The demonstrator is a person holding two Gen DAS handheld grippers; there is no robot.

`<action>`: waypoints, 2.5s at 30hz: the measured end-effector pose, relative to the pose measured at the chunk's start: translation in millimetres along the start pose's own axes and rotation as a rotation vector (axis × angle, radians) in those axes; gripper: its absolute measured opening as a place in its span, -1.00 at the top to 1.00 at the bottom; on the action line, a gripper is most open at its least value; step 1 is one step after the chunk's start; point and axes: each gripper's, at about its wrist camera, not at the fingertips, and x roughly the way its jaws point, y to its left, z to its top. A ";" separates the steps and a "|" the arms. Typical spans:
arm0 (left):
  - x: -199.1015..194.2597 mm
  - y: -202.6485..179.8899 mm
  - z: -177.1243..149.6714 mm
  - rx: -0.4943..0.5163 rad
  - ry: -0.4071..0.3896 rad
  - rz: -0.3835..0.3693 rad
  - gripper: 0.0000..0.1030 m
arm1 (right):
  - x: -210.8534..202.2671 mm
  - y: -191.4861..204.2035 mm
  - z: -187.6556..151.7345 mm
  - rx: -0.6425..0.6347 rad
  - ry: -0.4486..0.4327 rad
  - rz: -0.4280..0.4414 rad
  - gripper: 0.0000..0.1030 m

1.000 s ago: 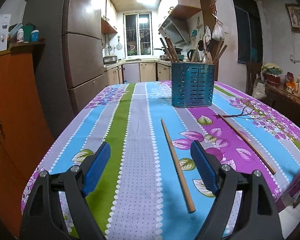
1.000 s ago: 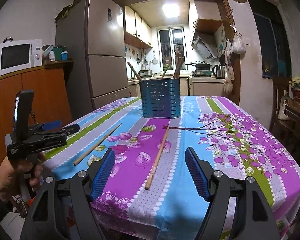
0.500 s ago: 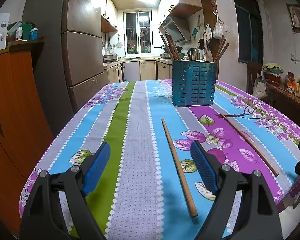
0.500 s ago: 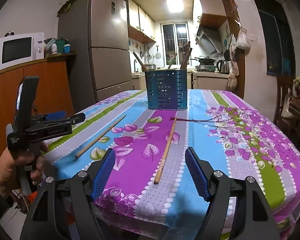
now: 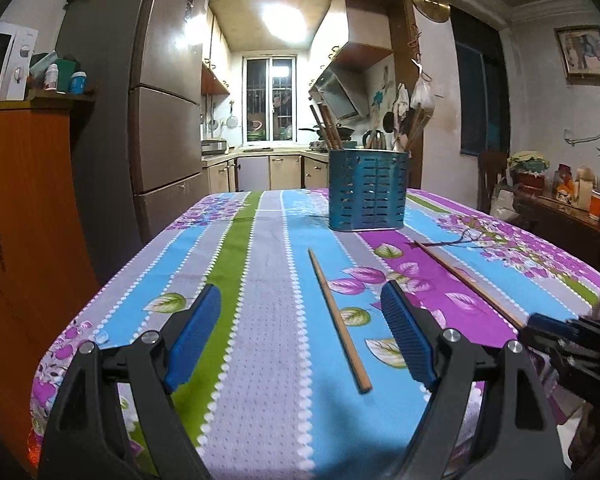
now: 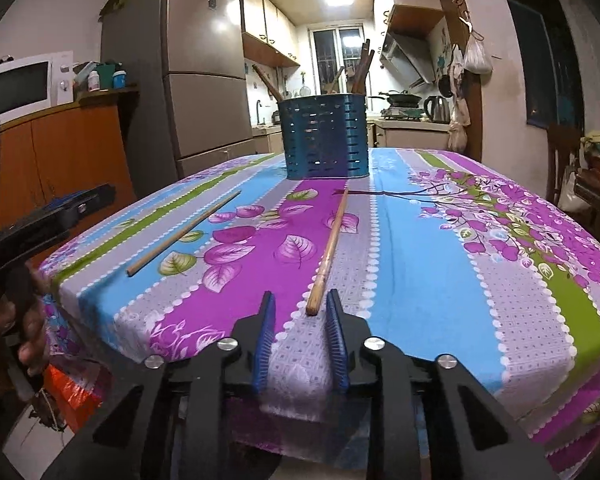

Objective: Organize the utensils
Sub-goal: 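Close the left gripper on one chopstick while the right gripper closes on the other, then lift both held chopsticks upright and carry them over the blue holder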

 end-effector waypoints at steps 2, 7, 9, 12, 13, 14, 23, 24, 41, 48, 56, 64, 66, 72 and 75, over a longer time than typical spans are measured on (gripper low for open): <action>3.3 -2.9 -3.0 0.003 0.012 -0.010 -0.53 | 4.7 -0.9 1.3 -0.007 -0.005 -0.016 0.65; 6.1 -7.3 -11.0 0.011 0.014 -0.022 -0.52 | 10.7 -1.5 3.0 -0.018 -0.013 -0.033 0.68; 7.0 -9.7 -14.9 0.015 0.019 -0.029 -0.50 | 11.8 -0.4 2.9 -0.027 -0.017 -0.039 0.68; 9.4 -14.2 -21.1 0.027 0.036 -0.047 -0.36 | 11.7 1.8 1.5 -0.046 -0.025 -0.050 0.68; 10.3 -16.4 -23.7 0.031 0.043 -0.056 -0.26 | 11.5 3.1 0.9 -0.056 -0.029 -0.056 0.68; 11.0 -18.1 -25.3 0.034 0.048 -0.062 -0.22 | 10.9 3.9 0.1 -0.063 -0.032 -0.061 0.68; 20.4 -30.1 -39.4 0.048 0.091 -0.088 0.36 | 8.5 4.4 -4.0 -0.075 -0.057 -0.073 0.68; 22.1 -30.2 -41.5 0.045 0.099 -0.088 0.44 | 8.3 4.9 -4.2 -0.077 -0.058 -0.076 0.68; 18.8 -33.1 -56.5 0.016 0.022 -0.037 0.81 | 6.7 5.3 -5.0 -0.074 -0.068 -0.078 0.68; 17.5 -34.6 -55.8 0.008 0.018 -0.023 0.82 | 5.3 3.6 -7.6 -0.041 -0.080 -0.072 0.80; 12.7 -35.9 -48.9 0.010 0.021 -0.024 0.89 | -3.2 1.1 -2.8 -0.032 -0.086 -0.060 0.85; -20.0 -31.3 -3.9 0.010 -0.091 -0.045 0.89 | -47.2 2.5 29.3 -0.080 -0.166 -0.057 0.85; -27.2 -30.7 10.1 0.014 -0.128 -0.052 0.89 | -62.1 2.4 42.2 -0.096 -0.205 -0.059 0.85; -29.1 -31.8 56.5 0.029 -0.207 -0.086 0.89 | -89.9 4.6 89.4 -0.160 -0.318 -0.038 0.85; -20.1 -33.7 78.3 0.039 -0.217 -0.097 0.89 | -89.6 0.8 116.8 -0.170 -0.342 -0.006 0.85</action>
